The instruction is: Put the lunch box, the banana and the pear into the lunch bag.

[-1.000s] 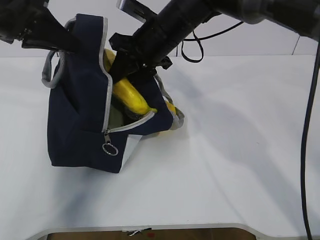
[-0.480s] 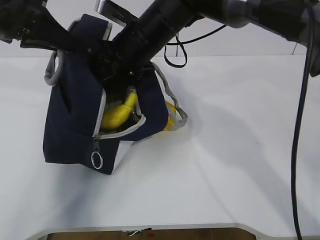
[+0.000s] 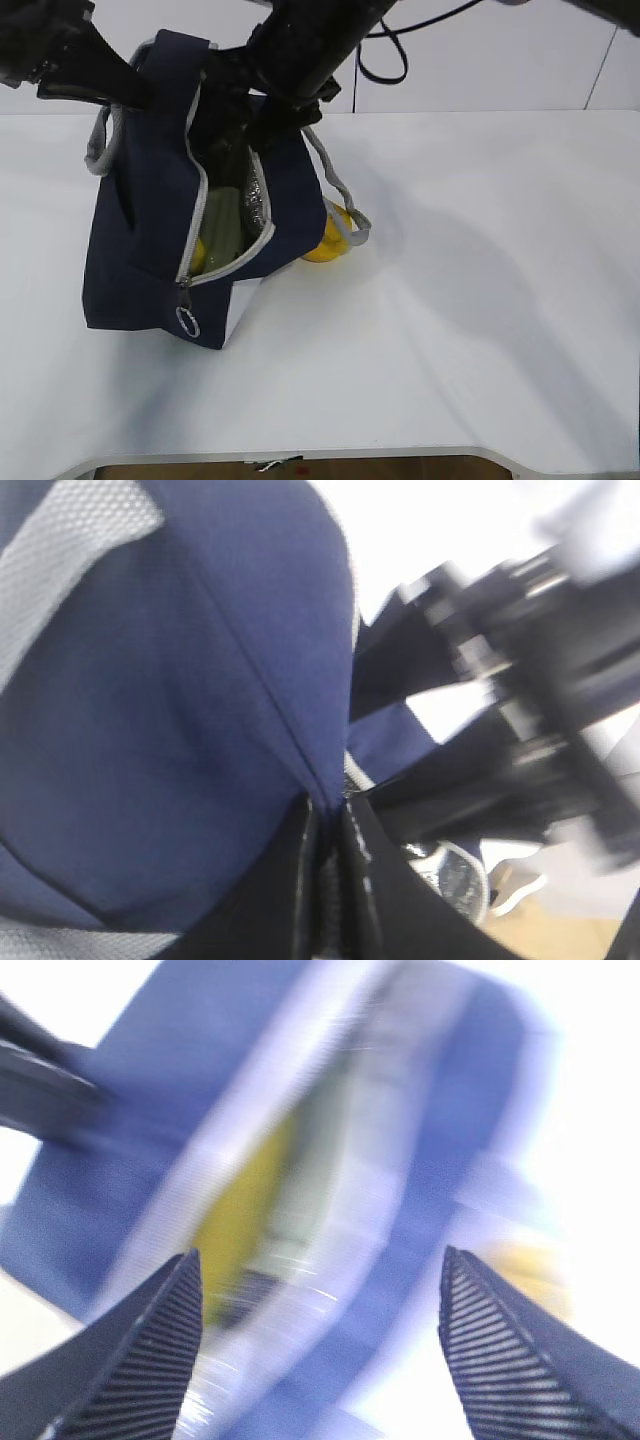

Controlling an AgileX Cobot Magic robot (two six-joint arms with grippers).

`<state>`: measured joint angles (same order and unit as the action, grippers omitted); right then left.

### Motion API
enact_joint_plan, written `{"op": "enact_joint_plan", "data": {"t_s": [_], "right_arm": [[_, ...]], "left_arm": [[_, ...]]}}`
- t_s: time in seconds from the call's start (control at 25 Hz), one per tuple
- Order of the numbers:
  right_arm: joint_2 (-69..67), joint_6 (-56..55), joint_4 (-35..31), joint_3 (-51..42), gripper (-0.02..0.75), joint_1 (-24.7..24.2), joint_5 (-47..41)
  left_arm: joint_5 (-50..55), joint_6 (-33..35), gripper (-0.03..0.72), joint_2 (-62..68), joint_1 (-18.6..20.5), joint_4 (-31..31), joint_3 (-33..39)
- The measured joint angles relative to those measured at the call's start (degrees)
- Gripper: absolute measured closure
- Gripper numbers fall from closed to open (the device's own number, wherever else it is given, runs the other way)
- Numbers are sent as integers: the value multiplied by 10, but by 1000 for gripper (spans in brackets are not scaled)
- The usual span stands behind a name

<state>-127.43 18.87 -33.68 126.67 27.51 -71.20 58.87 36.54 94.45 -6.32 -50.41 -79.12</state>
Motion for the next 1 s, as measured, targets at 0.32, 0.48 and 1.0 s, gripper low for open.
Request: {"op": "enact_joint_plan", "data": {"t_s": [0.32, 0.48, 1.0], "right_arm": [[72, -23, 115, 4, 152, -1, -2], [87, -46, 213, 4, 152, -1, -4], [67, -73, 301, -80, 152, -1, -4]], "left_arm": [[-2, -8, 673, 0, 7, 58, 0], [0, -39, 673, -1, 41, 93, 0], [3, -96, 673, -1, 92, 192, 0]]}}
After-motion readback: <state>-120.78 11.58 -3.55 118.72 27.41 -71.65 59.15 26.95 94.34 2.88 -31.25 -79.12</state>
